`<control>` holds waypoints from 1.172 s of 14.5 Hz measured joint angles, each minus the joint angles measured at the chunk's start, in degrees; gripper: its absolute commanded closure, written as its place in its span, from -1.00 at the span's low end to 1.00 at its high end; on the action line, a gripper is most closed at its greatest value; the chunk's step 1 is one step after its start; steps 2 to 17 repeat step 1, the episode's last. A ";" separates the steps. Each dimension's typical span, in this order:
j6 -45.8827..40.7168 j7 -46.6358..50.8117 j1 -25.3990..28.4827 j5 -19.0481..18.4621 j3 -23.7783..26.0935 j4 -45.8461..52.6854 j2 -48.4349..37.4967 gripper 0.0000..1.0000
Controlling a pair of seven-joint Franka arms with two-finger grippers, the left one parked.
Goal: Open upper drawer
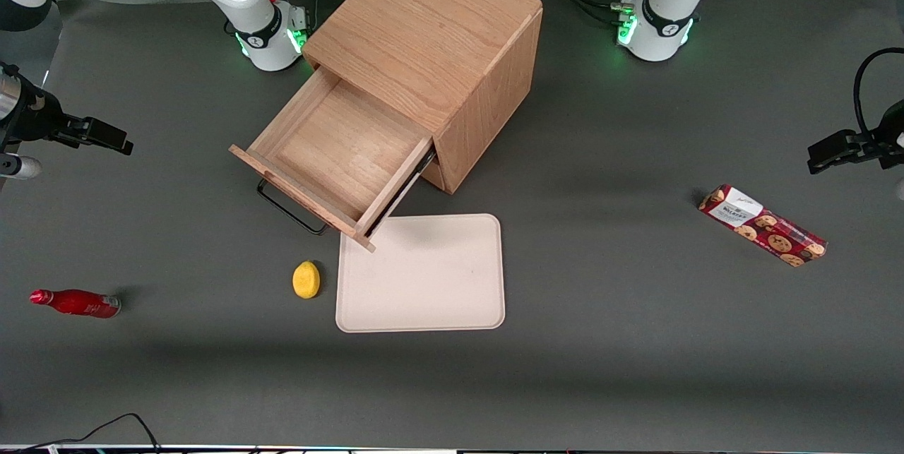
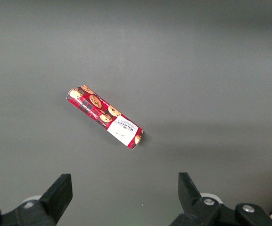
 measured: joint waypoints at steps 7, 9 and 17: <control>0.10 0.00 0.00 -0.06 -0.23 0.38 0.06 -1.00; 0.10 0.00 0.00 -0.06 -0.23 0.38 0.06 -1.00; 0.10 0.00 0.00 -0.06 -0.23 0.38 0.06 -1.00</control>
